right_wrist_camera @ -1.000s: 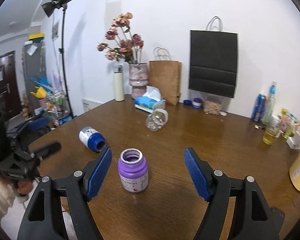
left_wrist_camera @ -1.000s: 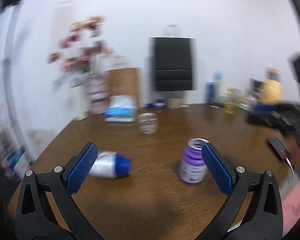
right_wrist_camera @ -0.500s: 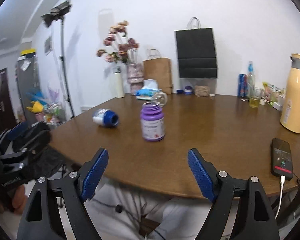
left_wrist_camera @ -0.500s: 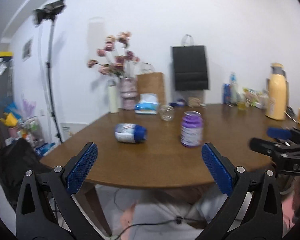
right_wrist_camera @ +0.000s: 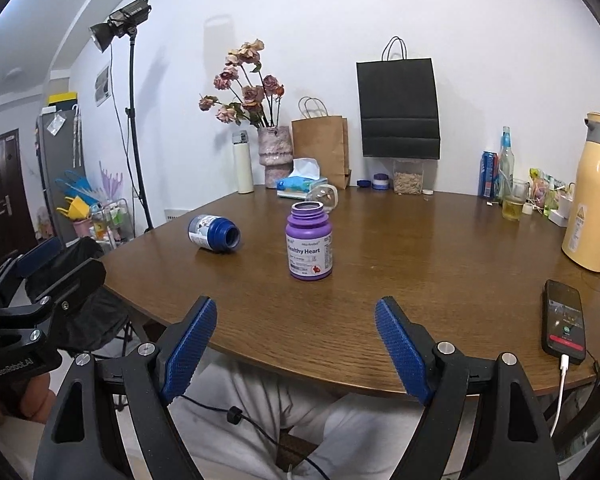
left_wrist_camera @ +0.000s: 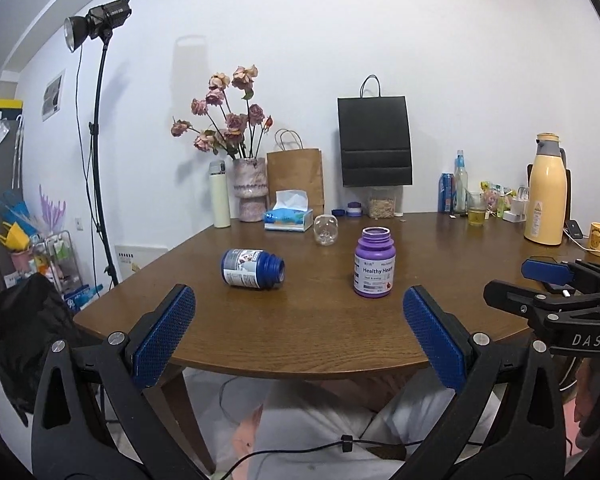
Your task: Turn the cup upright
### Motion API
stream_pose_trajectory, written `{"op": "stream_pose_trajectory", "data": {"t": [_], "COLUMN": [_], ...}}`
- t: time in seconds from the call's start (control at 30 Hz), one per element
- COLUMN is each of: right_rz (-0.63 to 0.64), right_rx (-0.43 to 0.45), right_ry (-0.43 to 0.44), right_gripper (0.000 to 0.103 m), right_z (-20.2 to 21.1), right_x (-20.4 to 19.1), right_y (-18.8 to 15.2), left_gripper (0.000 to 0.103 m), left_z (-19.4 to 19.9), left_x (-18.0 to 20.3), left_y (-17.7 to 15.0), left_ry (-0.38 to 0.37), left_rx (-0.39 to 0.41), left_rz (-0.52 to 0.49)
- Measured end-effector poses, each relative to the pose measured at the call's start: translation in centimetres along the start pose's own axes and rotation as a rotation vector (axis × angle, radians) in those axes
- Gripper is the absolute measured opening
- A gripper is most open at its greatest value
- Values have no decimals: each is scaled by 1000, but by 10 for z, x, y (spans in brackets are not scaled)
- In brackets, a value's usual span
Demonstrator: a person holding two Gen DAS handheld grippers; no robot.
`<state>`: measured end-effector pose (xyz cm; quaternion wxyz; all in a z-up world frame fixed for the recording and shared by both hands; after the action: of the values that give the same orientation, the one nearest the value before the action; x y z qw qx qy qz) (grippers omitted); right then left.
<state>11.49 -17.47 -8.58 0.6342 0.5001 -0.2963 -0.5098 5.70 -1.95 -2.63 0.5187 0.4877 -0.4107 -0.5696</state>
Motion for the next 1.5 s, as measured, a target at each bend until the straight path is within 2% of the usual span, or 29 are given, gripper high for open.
{"op": "stream_pose_trajectory", "data": {"t": [1.5], "right_rz": [5], "right_rx": [35], "right_ry": [-17], "right_gripper": [86], "right_z": [7], "right_x": [0], "right_y": [2], "left_gripper": [103], "left_z": [1], "left_x": [-1], "left_y": [9], "left_ry": [0], "left_rx": [29], "left_rz": [-21]}}
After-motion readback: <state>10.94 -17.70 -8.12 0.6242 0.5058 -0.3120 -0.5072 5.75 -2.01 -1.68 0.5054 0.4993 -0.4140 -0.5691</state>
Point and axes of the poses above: each gripper's, at about its wrist camera, not at the fingertips, and z roughly against the way its jaws point, x to its right, y to its top, the point moved 7 cm from there along -z, roughly the way its jaws point, and after that the axes turned 5 degrees about -z, right-handed, at the moved point
